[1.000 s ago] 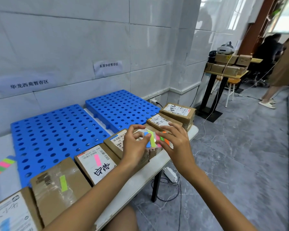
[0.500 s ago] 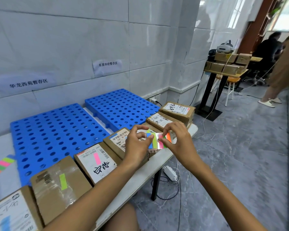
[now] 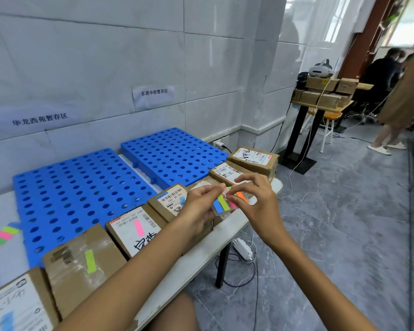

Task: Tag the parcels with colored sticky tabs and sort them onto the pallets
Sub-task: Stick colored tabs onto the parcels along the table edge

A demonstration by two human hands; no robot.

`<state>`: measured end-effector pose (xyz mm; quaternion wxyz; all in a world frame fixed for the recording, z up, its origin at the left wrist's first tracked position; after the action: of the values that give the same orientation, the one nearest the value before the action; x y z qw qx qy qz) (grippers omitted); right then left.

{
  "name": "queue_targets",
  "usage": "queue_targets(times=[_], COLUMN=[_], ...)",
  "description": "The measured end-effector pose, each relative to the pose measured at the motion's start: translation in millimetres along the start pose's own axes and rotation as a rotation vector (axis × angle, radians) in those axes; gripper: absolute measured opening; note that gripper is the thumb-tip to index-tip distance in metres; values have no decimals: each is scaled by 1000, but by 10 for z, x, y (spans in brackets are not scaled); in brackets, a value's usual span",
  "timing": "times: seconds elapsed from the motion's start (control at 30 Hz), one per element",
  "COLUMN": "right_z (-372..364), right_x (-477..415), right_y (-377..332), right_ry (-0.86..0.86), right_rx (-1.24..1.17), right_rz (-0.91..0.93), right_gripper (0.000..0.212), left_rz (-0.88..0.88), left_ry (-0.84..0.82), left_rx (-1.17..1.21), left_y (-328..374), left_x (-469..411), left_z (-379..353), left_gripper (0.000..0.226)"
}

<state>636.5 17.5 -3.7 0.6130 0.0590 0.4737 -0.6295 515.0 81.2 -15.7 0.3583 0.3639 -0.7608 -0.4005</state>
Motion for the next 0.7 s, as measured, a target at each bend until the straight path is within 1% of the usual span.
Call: queue_targets(times=[0.07, 0.17, 0.27, 0.37, 0.5, 0.7], right_z=[23, 61, 106, 110, 96, 90], right_x=[-15, -47, -57, -41, -22, 2], right_y=[-18, -25, 1, 3, -27, -68], right_ry=[24, 52, 81, 73, 36, -14], right_rx=[2, 34, 60, 57, 56, 62], right_rz=[3, 10, 4, 12, 18, 15], right_gripper=[8, 8, 9, 8, 8, 12], left_rz=[94, 139, 128, 117, 80, 2], left_ry=[-51, -72, -103, -104, -64, -7], left_rx=[55, 65, -8, -49, -93, -99], left_y=[10, 45, 59, 53, 65, 98], left_x=[-30, -82, -110, -113, -111, -84], left_z=[-38, -46, -62, -50, -7, 37], left_gripper=[16, 18, 22, 13, 3, 9])
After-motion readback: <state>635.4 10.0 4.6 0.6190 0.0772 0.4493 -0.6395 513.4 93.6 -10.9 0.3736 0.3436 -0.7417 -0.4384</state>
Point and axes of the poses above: each hand's wrist, its own x-axis away from the middle knuckle, its own z-axis out of the back of the hand, y = z × x, the point moved 4 cm from there along -x, towards the middle knuckle, and after that the axes turned 8 degrees about x, right-handed, at the moved point
